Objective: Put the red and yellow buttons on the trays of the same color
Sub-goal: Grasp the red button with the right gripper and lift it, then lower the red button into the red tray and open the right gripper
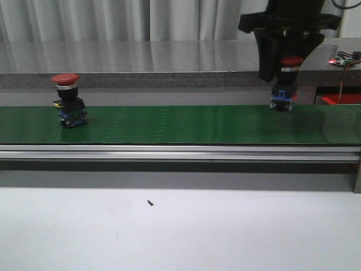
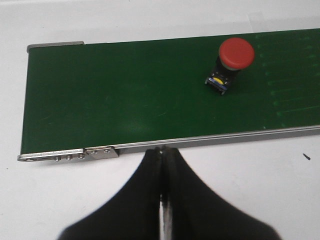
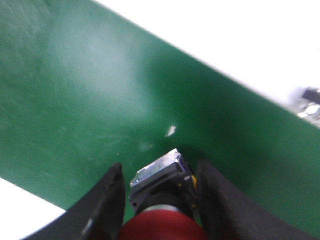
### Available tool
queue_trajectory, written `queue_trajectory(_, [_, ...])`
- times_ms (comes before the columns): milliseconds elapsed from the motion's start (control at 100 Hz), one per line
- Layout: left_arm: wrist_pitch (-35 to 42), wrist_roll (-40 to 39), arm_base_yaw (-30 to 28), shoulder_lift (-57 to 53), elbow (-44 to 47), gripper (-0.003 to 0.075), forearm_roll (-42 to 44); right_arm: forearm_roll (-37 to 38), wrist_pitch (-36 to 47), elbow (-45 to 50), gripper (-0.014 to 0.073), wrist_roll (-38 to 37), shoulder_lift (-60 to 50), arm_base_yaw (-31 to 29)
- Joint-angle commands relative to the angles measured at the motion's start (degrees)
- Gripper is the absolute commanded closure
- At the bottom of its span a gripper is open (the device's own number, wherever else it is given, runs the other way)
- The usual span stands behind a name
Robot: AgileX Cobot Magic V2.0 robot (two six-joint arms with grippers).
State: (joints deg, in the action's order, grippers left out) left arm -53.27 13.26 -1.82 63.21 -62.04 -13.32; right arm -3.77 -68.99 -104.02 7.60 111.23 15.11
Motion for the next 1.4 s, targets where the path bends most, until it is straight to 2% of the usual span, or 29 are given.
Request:
queue_trajectory(0, [3.08,-0.07,0.51,-1.16,-1.38,0.0740,-0.81,1.74,-0.88,-5.17,0.0319,0.53,-4.37,-1.49])
queue_trajectory(260, [2.74,-0.07,0.51,-1.16,-1.38,0.0740,-0.81,1.75,-2.56,-12.48,0.0319,0.53,-4.37,-8.54])
queue_trajectory(530, [1.56,-0.07,0.51,-1.16,-1.38,0.0740,-0.81,1.75,-0.39,-12.74,0.0319,0.53,-3.50,-18.95])
queue_trajectory(700, [1.34,-0.07,0.51,-1.16,-1.38,0.0740,-0.81,1.34,0.99,-13.16,0.0319,0.47,-1.52,-23.40])
queue_trajectory(980, [0.97,-0.07,0.51,-1.16,-1.50,0.0740,-0.96,0.57,2.67,-16.58,0.0319,-0.74,4.48,-27.66])
queue_trajectory(1390, [0.85,-0.07,0.51,-1.16,-1.50,0.0740,-1.60,0.01,9.13,-19.76,0.0319,-1.68,12.71,-27.97])
